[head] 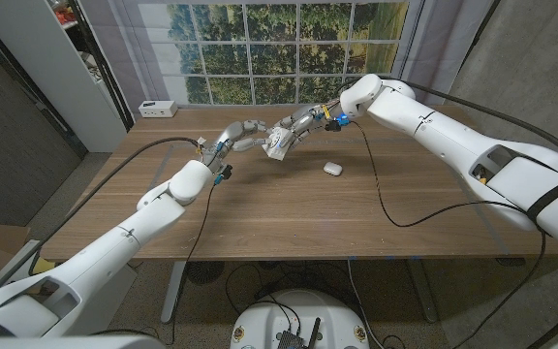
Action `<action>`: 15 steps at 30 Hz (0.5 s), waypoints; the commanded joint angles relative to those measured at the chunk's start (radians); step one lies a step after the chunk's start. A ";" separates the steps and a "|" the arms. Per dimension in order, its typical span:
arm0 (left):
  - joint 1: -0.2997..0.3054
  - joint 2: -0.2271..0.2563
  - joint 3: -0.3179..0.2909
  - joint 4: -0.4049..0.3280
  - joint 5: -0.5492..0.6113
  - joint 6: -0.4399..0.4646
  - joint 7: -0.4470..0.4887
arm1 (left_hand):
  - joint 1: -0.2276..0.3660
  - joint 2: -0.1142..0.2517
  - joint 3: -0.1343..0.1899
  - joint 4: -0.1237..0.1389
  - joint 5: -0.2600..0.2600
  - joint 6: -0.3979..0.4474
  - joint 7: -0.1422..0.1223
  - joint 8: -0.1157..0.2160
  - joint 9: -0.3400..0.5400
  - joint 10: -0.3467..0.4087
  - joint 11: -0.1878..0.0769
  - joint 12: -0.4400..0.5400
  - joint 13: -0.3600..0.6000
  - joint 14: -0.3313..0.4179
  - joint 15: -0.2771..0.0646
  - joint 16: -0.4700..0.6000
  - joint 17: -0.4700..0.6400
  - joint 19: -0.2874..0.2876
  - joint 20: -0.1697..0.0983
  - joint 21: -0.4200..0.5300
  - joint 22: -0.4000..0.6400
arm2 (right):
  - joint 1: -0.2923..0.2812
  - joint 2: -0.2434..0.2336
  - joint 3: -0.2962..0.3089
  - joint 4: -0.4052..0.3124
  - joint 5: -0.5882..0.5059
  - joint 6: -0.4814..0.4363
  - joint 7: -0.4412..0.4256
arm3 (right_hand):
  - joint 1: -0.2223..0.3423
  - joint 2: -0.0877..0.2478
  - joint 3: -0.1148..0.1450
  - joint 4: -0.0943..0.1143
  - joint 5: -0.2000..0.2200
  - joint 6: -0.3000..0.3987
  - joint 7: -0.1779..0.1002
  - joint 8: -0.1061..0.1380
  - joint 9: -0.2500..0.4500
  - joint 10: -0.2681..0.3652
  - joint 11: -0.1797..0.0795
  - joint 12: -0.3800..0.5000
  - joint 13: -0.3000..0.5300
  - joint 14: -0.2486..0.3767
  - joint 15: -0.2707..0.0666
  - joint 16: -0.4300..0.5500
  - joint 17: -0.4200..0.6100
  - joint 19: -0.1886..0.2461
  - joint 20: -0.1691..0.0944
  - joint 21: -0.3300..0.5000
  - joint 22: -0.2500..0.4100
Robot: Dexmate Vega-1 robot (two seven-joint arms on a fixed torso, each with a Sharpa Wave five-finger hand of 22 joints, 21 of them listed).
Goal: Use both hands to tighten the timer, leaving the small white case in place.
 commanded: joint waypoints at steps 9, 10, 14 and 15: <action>-0.018 0.041 -0.005 -0.066 0.013 0.010 -0.058 | 0.061 0.030 -0.004 -0.006 -0.007 0.033 0.007 0.015 0.019 0.019 -0.014 0.004 0.007 0.010 -0.020 0.003 0.003 0.009 0.009 0.008 0.003 | -0.004 0.011 0.034 0.088 0.096 0.060 0.078 | 0.044 0.026 0.022 -0.016 0.012 0.184 0.120 0.066 0.017 0.143 -0.036 0.062 0.019 0.108 -0.182 0.037 0.011 0.045 -0.048 0.010 0.006; -0.025 0.048 -0.004 -0.069 0.016 0.009 -0.071 | 0.068 0.033 -0.004 -0.008 -0.008 0.036 0.009 0.015 0.018 0.018 -0.012 0.004 0.007 0.009 -0.020 0.003 0.003 0.009 0.009 0.008 0.004 | -0.002 0.015 0.035 0.099 0.101 0.067 0.086 | 0.045 0.027 0.023 -0.016 0.012 0.184 0.121 0.066 0.017 0.144 -0.038 0.063 0.019 0.110 -0.182 0.037 0.011 0.046 -0.050 0.010 0.006; -0.068 0.099 0.013 -0.094 0.052 0.014 -0.155 | 0.083 0.037 -0.005 -0.011 -0.012 0.044 0.006 0.017 0.019 0.020 -0.018 0.003 0.007 0.006 -0.021 0.002 0.003 0.010 0.009 0.009 0.004 | 0.020 0.039 0.034 0.172 0.117 0.105 0.140 | 0.060 0.030 0.029 -0.022 0.014 0.192 0.112 0.068 0.018 0.149 -0.039 0.066 0.023 0.115 -0.187 0.036 0.012 0.050 -0.063 0.010 0.006; -0.083 0.115 0.018 -0.102 0.065 0.016 -0.182 | 0.086 0.037 -0.007 -0.012 -0.013 0.047 0.005 0.018 0.019 0.022 -0.023 0.004 0.007 0.006 -0.021 0.001 0.002 0.010 0.009 0.009 0.004 | 0.027 0.044 0.031 0.189 0.116 0.118 0.152 | 0.064 0.031 0.030 -0.023 0.014 0.193 0.111 0.068 0.018 0.149 -0.042 0.065 0.024 0.117 -0.188 0.037 0.013 0.050 -0.065 0.010 0.006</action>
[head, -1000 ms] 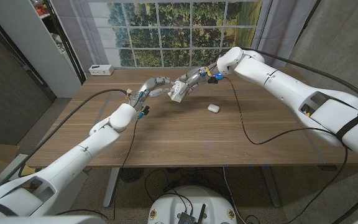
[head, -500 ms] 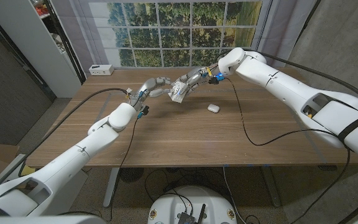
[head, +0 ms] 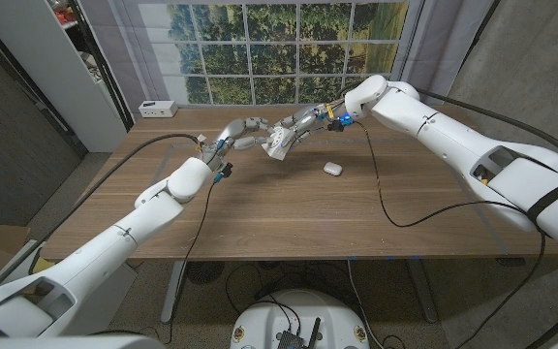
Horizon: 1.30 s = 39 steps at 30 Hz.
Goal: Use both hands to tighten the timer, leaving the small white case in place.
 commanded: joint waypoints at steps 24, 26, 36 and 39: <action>-0.506 0.207 0.148 -0.098 0.386 -0.271 -0.701 | 0.061 -0.023 -0.045 0.000 0.012 0.099 -0.040 0.021 0.000 0.049 -0.097 0.002 -0.007 -0.004 -0.051 0.000 0.007 0.004 -0.028 0.008 0.005 | 0.100 0.122 0.015 0.402 0.092 0.217 0.285 | 0.066 0.006 0.024 0.000 0.011 0.206 0.105 0.067 0.015 0.013 -0.021 0.009 0.020 0.021 -0.179 0.002 0.013 0.018 -0.077 0.001 0.006; -0.540 0.197 0.161 -0.090 0.409 -0.319 -0.737 | 0.064 -0.025 -0.050 0.002 0.016 0.100 -0.043 0.018 -0.002 0.045 -0.102 -0.002 -0.009 -0.013 -0.051 -0.002 0.008 0.002 -0.033 0.007 0.005 | 0.108 0.135 0.015 0.433 0.094 0.223 0.301 | 0.067 0.006 0.024 0.000 0.011 0.207 0.106 0.067 0.015 0.014 -0.020 0.009 0.021 0.022 -0.179 0.002 0.014 0.019 -0.077 0.001 0.006; -0.491 0.164 0.069 -0.092 0.415 -0.334 -0.613 | 0.017 0.013 -0.106 0.067 0.032 -0.066 -0.063 -0.063 -0.001 0.006 -0.035 -0.031 -0.019 -0.026 -0.051 0.004 0.013 -0.003 -0.039 0.009 0.006 | 0.108 0.151 0.031 0.475 0.099 0.236 0.307 | 0.068 0.006 0.023 0.007 0.010 0.203 0.108 0.063 0.016 0.014 -0.021 0.008 0.026 0.022 -0.175 -0.003 0.015 0.019 -0.079 0.000 0.006; -0.436 0.168 0.027 -0.115 0.406 -0.283 -0.542 | -0.025 0.001 -0.139 0.093 0.030 -0.114 -0.064 -0.093 -0.006 0.005 -0.012 -0.032 -0.018 -0.012 -0.048 0.008 0.013 0.002 -0.041 0.011 0.005 | 0.101 0.139 0.037 0.455 0.102 0.221 0.306 | 0.068 0.007 0.024 0.009 0.011 0.204 0.110 0.063 0.016 0.011 -0.018 0.007 0.027 0.022 -0.176 -0.005 0.015 0.018 -0.079 -0.001 0.006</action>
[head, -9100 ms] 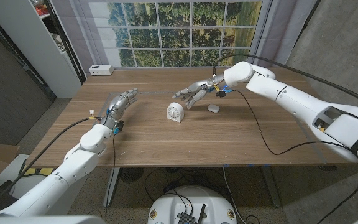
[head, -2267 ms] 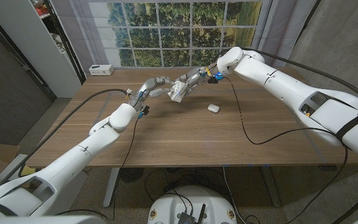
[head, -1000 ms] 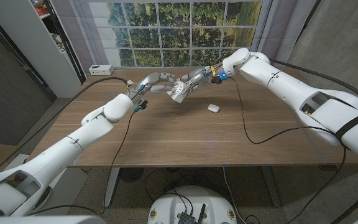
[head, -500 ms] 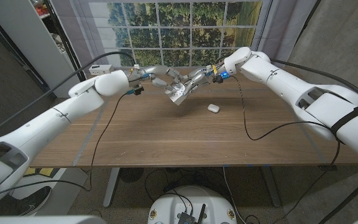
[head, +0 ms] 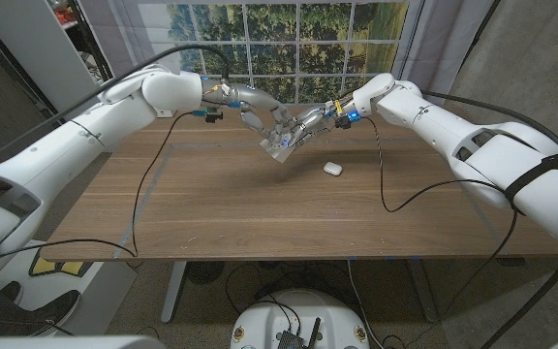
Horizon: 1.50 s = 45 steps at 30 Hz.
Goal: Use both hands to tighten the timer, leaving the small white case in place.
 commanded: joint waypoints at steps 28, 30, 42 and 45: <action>0.204 0.041 -0.135 -0.277 0.084 0.384 0.187 | -0.088 -0.072 -0.131 0.050 0.021 0.015 0.119 -0.025 0.018 -0.014 0.037 -0.003 0.009 -0.009 -0.010 0.003 -0.002 -0.021 0.016 -0.003 0.004 | -0.047 -0.015 0.118 -0.058 0.215 -0.241 0.091 | -0.022 0.006 0.003 0.035 0.003 0.157 0.162 0.004 0.006 0.008 0.014 0.007 0.015 0.018 -0.170 -0.018 0.000 0.016 -0.071 -0.002 0.006; 0.202 0.046 -0.136 -0.291 0.084 0.390 0.180 | -0.087 -0.072 -0.133 0.050 0.021 0.016 0.119 -0.024 0.021 -0.017 0.039 -0.005 0.009 -0.008 -0.010 0.003 -0.002 -0.021 0.016 -0.003 0.004 | -0.049 -0.017 0.122 -0.068 0.227 -0.259 0.089 | -0.022 0.006 0.003 0.035 0.003 0.157 0.163 0.003 0.006 0.007 0.018 0.006 0.016 0.018 -0.171 -0.019 0.001 0.016 -0.071 -0.003 0.006; 0.192 0.060 -0.130 -0.310 0.083 0.408 0.144 | -0.081 -0.068 -0.143 0.048 0.024 0.011 0.124 -0.026 0.033 -0.030 0.044 -0.011 0.009 -0.012 -0.012 0.001 -0.002 -0.022 0.019 -0.002 0.005 | -0.055 -0.026 0.111 -0.107 0.245 -0.298 0.079 | -0.026 0.005 0.001 0.036 0.004 0.156 0.165 0.000 0.007 0.006 0.017 0.004 0.020 0.017 -0.169 -0.024 0.002 0.016 -0.069 -0.004 0.006; 0.191 0.064 -0.131 -0.307 0.087 0.408 0.145 | -0.074 -0.063 -0.142 0.046 0.026 0.007 0.123 -0.028 0.036 -0.033 0.048 -0.012 0.008 -0.014 -0.013 0.000 -0.002 -0.023 0.022 -0.002 0.005 | -0.064 -0.033 0.112 -0.123 0.250 -0.303 0.070 | -0.028 0.006 0.000 0.037 0.004 0.156 0.166 0.000 0.008 0.007 0.017 0.004 0.021 0.018 -0.168 -0.025 0.002 0.014 -0.069 -0.005 0.006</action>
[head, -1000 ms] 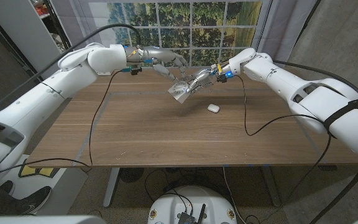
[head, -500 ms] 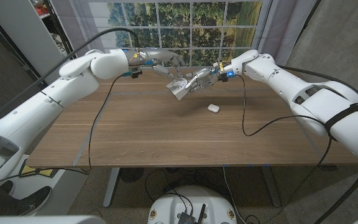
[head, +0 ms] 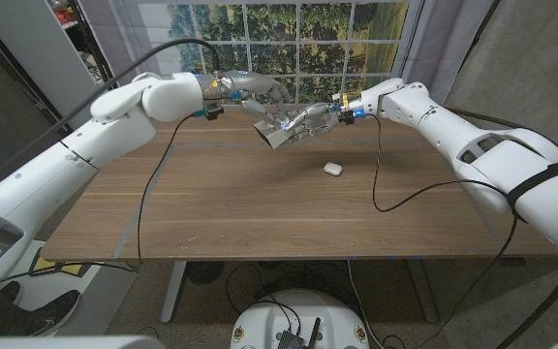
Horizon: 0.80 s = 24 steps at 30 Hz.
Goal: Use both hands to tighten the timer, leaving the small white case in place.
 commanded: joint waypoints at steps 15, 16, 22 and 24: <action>-0.026 0.015 0.020 -0.018 0.014 0.011 -0.035 | 0.035 0.014 -0.004 -0.009 0.012 0.010 -0.017 0.001 0.016 -0.006 0.007 -0.006 -0.001 -0.001 -0.016 0.002 0.001 -0.001 0.014 0.000 0.006 | -0.050 -0.053 0.011 -0.111 0.078 -0.098 -0.041 | -0.021 0.003 -0.002 0.038 0.005 0.163 0.162 0.005 0.009 -0.001 0.005 0.000 0.007 0.009 -0.169 -0.006 0.004 0.006 -0.070 -0.006 0.001; -0.028 0.016 0.021 -0.018 0.016 0.010 -0.037 | 0.038 0.015 -0.004 -0.010 0.013 0.014 -0.018 0.003 0.016 -0.006 0.007 -0.006 -0.001 -0.001 -0.017 0.002 0.001 -0.001 0.014 0.000 0.006 | -0.052 -0.055 0.012 -0.114 0.079 -0.099 -0.044 | -0.022 0.003 -0.002 0.039 0.005 0.164 0.163 0.005 0.009 0.000 0.005 0.000 0.007 0.009 -0.168 -0.007 0.004 0.006 -0.070 -0.006 0.001; -0.038 0.019 0.024 -0.019 0.015 0.006 -0.060 | 0.056 0.022 -0.002 -0.018 0.017 0.026 -0.026 0.006 0.020 -0.009 0.008 -0.007 -0.001 -0.003 -0.019 0.001 0.001 -0.003 0.016 0.000 0.007 | -0.057 -0.063 0.011 -0.124 0.084 -0.103 -0.052 | -0.027 0.003 -0.003 0.041 0.005 0.163 0.165 0.003 0.009 0.000 0.013 -0.001 0.009 0.010 -0.168 -0.010 0.004 0.006 -0.069 -0.007 0.001; -0.043 0.020 0.026 -0.022 0.019 0.009 -0.069 | 0.063 0.028 0.001 -0.020 0.019 0.025 -0.030 0.005 0.021 -0.011 0.007 -0.008 -0.002 -0.004 -0.019 0.001 0.001 -0.004 0.017 0.000 0.007 | -0.057 -0.066 0.010 -0.126 0.083 -0.101 -0.053 | -0.028 0.004 -0.003 0.041 0.005 0.163 0.165 0.003 0.009 0.001 0.010 -0.001 0.009 0.009 -0.169 -0.011 0.004 0.006 -0.069 -0.007 0.001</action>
